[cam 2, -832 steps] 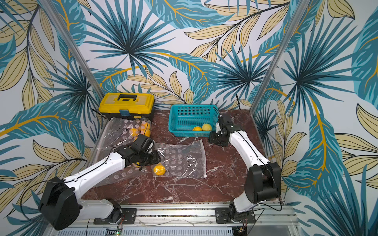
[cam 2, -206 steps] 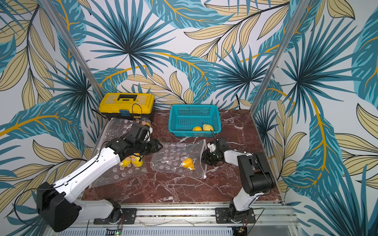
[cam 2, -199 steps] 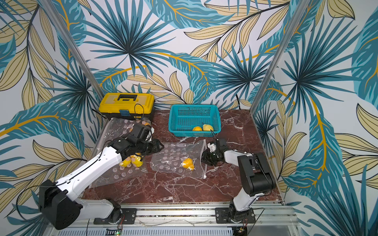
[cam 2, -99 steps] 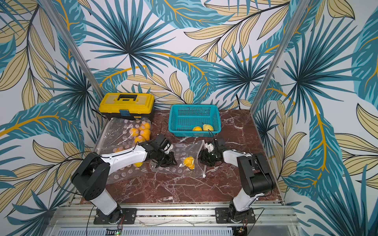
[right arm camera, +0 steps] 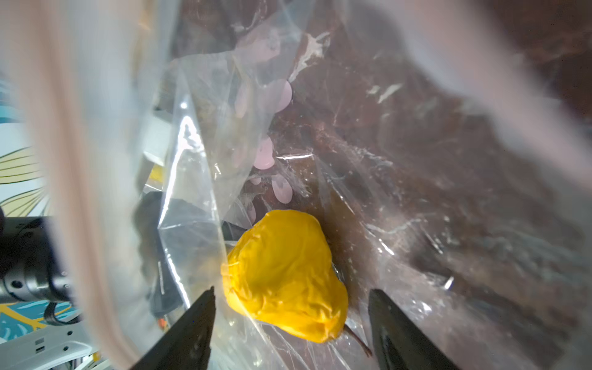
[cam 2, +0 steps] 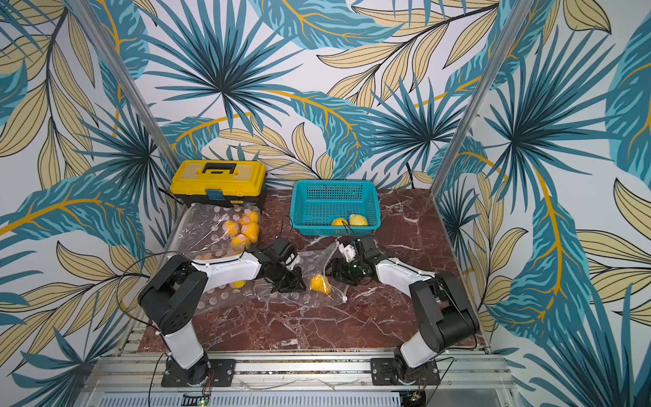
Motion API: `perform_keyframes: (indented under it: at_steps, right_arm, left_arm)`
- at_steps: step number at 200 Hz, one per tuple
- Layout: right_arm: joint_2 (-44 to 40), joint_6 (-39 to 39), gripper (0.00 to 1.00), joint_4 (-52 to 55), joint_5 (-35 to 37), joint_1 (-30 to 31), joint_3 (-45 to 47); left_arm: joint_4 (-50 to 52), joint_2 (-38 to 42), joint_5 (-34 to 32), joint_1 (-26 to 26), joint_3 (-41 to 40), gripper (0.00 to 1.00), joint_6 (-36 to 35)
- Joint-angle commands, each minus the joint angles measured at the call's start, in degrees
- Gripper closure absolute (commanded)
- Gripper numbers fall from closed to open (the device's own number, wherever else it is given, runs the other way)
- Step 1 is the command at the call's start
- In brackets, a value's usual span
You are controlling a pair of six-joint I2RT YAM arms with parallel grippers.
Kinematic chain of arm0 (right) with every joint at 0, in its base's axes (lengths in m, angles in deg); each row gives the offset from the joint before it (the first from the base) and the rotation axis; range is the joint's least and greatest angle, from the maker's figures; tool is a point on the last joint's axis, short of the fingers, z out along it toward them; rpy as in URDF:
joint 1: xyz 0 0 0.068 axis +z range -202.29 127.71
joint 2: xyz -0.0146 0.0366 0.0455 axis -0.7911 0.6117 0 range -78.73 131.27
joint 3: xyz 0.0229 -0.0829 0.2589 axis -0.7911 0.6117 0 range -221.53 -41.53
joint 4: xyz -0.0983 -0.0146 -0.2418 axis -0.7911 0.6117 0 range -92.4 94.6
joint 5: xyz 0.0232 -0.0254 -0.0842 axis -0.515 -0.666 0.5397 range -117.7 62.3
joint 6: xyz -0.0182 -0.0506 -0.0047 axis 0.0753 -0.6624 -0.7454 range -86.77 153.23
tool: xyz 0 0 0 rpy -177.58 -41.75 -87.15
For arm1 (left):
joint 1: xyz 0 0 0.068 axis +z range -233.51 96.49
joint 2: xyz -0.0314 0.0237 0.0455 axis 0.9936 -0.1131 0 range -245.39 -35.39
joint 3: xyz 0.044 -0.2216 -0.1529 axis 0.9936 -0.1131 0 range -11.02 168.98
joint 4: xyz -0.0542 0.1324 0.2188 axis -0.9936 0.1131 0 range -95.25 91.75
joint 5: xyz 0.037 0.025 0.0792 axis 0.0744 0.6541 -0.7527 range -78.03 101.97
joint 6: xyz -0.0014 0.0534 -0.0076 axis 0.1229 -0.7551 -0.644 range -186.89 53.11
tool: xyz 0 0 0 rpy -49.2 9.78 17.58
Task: Open the zip-top bag and take out the pear
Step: Pick up the pear from the zipper food storage bag.
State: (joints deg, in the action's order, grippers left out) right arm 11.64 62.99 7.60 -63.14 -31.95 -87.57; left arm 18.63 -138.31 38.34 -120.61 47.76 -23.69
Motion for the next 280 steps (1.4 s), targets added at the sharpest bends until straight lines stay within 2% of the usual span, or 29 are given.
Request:
perform_keyframes:
  at_steps: [1,49,102,145,186,221,260,280]
  right_arm:
    - [1.8,-2.3,0.24,5.7,6.2,3.0,-2.5]
    - [5.8,-3.8,0.23,11.0,13.6,8.6,-7.5]
    - [9.4,-6.3,0.2,13.9,12.6,13.3,-11.1]
    - [9.2,-10.2,0.2,19.2,12.9,15.8,-11.7]
    - [9.3,-14.1,0.19,26.3,18.6,17.7,-12.8]
    - [10.0,-14.8,0.21,32.7,28.2,18.8,-14.5]
    - [9.0,-10.1,0.2,35.4,39.9,18.9,-14.2]
    - [7.9,-7.3,0.25,33.3,42.9,18.9,-13.5]
  left_arm:
    - [-0.8,-0.4,-1.0,-0.2,-0.7,0.81,-1.2]
    - [-1.6,-1.1,-1.2,-0.1,-1.4,0.82,-1.5]
    - [-2.3,-2.4,-1.1,-0.2,-1.8,0.82,-1.9]
    - [-2.4,-3.0,-1.6,-0.2,-2.2,0.82,-2.0]
    - [-2.4,-3.4,-1.8,-0.1,-2.3,0.82,-2.0]
    - [-2.4,-3.5,-2.1,-0.1,-2.7,0.83,-1.8]
    - [-2.4,-3.4,-2.3,-0.1,-3.2,0.83,-1.7]
    - [-2.5,-3.4,-2.4,0.0,-3.6,0.83,-1.7]
